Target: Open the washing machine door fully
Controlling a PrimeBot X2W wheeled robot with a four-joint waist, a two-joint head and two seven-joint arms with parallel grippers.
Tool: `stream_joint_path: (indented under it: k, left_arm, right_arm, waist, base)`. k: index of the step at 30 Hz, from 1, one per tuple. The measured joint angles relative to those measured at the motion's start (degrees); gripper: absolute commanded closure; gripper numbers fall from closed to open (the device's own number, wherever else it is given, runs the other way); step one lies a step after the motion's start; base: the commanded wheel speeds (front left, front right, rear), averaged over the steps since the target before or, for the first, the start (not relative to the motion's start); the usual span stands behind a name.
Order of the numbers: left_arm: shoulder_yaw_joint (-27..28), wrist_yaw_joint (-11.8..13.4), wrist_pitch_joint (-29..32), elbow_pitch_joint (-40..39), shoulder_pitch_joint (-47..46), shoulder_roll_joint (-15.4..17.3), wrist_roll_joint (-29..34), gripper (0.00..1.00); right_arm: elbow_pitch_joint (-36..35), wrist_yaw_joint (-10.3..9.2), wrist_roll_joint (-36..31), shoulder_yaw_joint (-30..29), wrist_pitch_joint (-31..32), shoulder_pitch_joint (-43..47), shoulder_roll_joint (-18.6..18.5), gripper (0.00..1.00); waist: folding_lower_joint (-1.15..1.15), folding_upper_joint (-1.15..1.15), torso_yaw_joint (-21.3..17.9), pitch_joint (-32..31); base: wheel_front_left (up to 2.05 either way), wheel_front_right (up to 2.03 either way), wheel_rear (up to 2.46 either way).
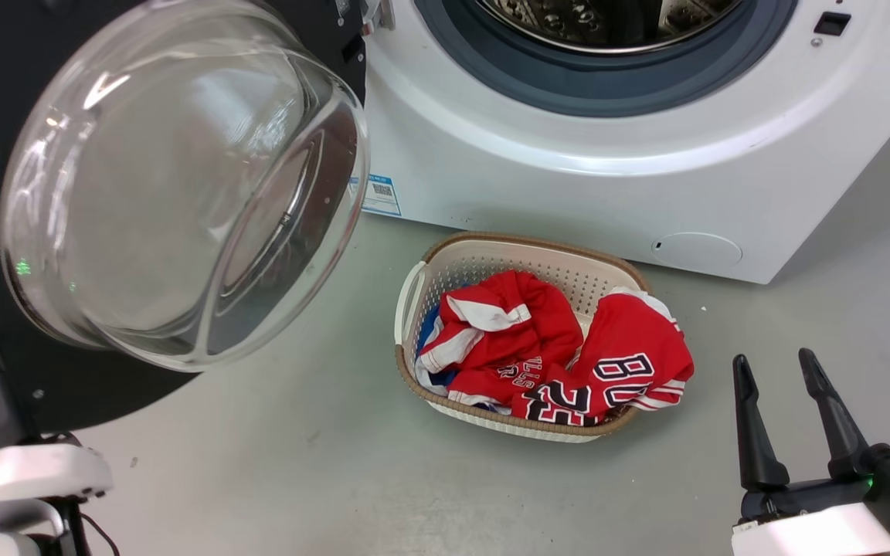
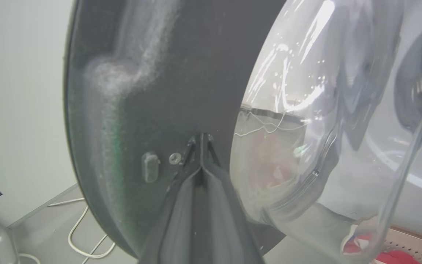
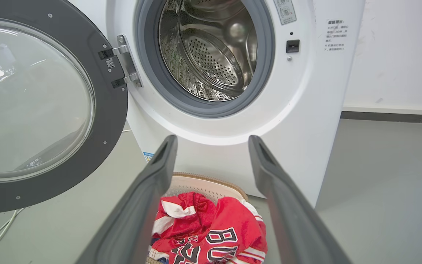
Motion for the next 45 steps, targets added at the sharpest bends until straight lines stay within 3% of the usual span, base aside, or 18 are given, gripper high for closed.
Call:
stream_joint_path:
  k: [11, 33, 45]
  left_arm:
    - [6.27, -2.31, 0.01, 6.92, -6.58, 1.59, 0.32, 1.00]
    - [10.79, -6.76, 0.00, 23.26, -21.07, 8.14, 1.62, 1.00]
    - [12.05, -7.80, 0.01, 27.15, -23.53, 9.25, 3.50, 1.00]
  right_arm:
    - [-0.66, 0.00, -1.68, -0.86, 0.00, -0.92, 0.00, 0.00]
    - [-1.89, 0.00, -3.86, -1.22, 0.00, -3.65, 0.00, 0.00]
    - [-1.74, 0.00, -3.96, -1.12, 0.00, -4.30, 0.01, 0.00]
  waist:
    - [0.00, 0.00, -0.07, 2.69]
    - [0.00, 0.00, -0.52, 8.76]
    - [0.00, 0.00, -0.55, 9.02]
  base:
    - [0.00, 0.00, 0.00]
    - [0.00, 0.00, 0.00]
    - [0.00, 0.00, 0.00]
